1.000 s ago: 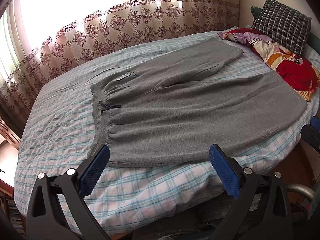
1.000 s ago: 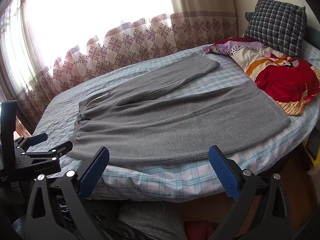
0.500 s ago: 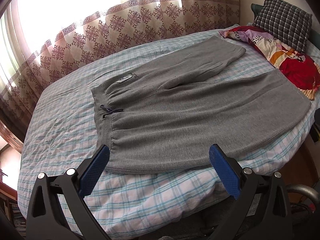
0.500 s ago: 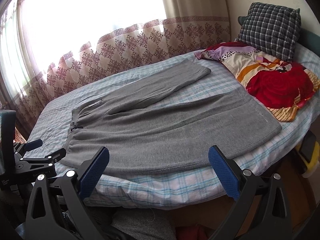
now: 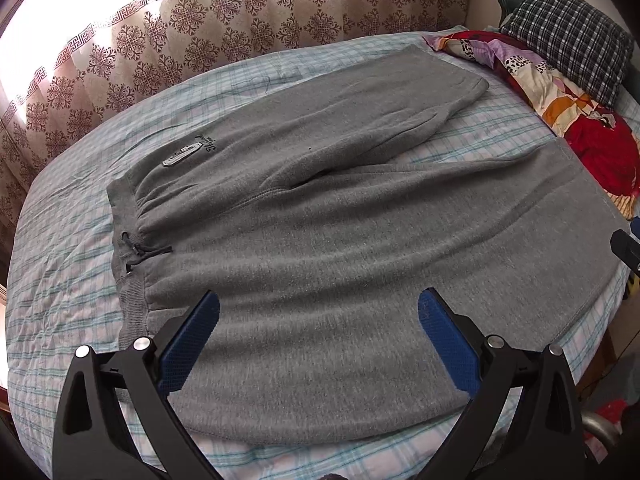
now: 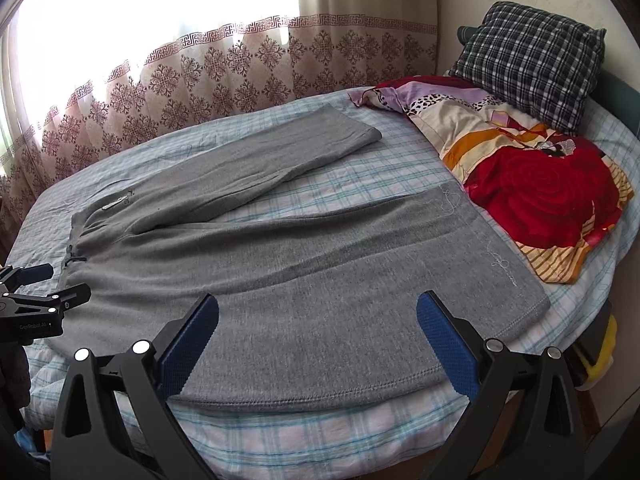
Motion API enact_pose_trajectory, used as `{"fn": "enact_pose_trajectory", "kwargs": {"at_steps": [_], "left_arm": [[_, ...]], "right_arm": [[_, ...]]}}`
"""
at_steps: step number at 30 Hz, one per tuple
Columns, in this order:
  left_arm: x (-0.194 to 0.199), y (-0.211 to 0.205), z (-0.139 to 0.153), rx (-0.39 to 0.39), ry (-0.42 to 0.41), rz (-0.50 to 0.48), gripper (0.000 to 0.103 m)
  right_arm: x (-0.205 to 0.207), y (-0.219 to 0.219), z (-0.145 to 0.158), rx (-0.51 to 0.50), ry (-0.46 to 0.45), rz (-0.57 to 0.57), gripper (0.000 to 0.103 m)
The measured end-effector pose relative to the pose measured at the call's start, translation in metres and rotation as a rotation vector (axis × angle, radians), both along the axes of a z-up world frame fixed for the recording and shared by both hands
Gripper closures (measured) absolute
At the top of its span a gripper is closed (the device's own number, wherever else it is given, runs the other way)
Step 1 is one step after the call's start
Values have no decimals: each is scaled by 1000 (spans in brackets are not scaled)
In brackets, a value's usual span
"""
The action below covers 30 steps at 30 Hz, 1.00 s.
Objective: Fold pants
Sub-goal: 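Move the left tool to the waistband while the right tool moves to the leg hem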
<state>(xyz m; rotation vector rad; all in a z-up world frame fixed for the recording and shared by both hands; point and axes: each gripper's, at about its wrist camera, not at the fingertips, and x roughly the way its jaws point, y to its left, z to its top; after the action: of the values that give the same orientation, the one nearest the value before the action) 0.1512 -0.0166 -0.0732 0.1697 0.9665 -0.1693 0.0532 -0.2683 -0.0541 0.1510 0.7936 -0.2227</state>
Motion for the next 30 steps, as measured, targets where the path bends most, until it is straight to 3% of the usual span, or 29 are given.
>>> {"fn": "enact_pose_trajectory", "kwargs": {"at_steps": [4, 7, 19, 25, 30], "left_arm": [[33, -2, -15, -6, 27, 11, 4], [61, -2, -25, 3, 44, 30, 13], [155, 4, -69, 80, 85, 123, 15], [173, 0, -84, 111, 74, 136, 15], [178, 5, -85, 87, 74, 155, 14]], "right_arm": [[18, -1, -17, 17, 46, 21, 5], [29, 0, -27, 23, 78, 35, 5], [51, -11, -60, 63, 172, 33, 5], [57, -17, -63, 47, 186, 29, 5], [68, -38, -61, 17, 177, -29, 5]]}}
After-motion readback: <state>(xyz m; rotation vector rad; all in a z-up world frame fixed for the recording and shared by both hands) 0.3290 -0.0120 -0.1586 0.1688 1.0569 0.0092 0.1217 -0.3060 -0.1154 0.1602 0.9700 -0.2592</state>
